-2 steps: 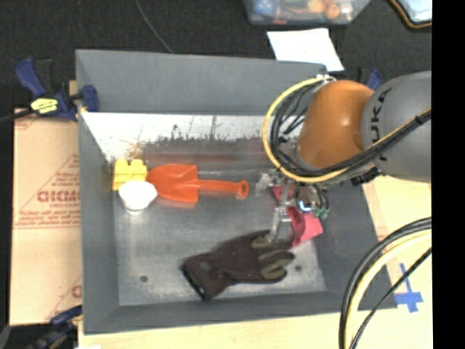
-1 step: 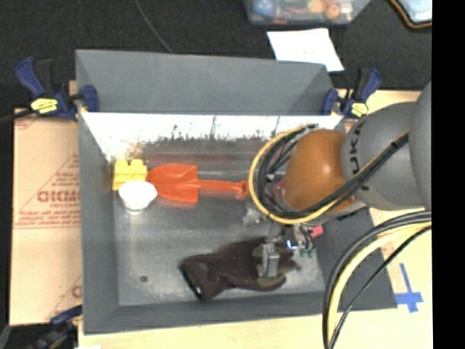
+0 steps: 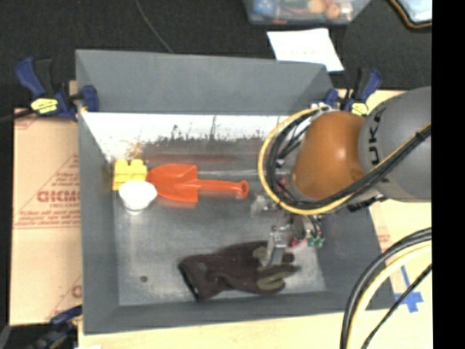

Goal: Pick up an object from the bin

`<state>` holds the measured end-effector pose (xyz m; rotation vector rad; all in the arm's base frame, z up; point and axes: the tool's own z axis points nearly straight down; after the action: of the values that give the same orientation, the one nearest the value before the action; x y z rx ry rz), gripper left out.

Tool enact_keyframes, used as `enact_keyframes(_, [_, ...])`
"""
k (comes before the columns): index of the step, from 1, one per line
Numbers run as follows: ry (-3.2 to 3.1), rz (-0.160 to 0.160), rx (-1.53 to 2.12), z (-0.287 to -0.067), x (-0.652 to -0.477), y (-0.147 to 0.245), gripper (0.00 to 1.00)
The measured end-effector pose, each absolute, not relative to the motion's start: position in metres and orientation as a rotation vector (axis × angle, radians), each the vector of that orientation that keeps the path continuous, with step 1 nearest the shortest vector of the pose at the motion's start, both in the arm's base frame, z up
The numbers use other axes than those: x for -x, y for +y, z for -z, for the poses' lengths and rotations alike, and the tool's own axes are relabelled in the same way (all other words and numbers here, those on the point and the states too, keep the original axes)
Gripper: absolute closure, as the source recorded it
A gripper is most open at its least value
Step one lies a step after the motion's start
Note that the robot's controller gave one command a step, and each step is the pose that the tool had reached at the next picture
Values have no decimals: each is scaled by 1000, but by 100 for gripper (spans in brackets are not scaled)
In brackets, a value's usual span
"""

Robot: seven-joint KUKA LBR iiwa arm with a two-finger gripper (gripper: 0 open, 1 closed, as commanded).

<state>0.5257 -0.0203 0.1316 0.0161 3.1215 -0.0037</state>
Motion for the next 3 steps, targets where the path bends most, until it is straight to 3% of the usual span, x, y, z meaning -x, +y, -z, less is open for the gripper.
enact_keyframes(1, [3138, 1, 6, -100, -516, 32, 0])
enact_keyframes(2, [3118, 7, 69, -71, -514, 53, 0])
enact_keyframes(3, [3116, 1, -307, -71, -486, 53, 100])
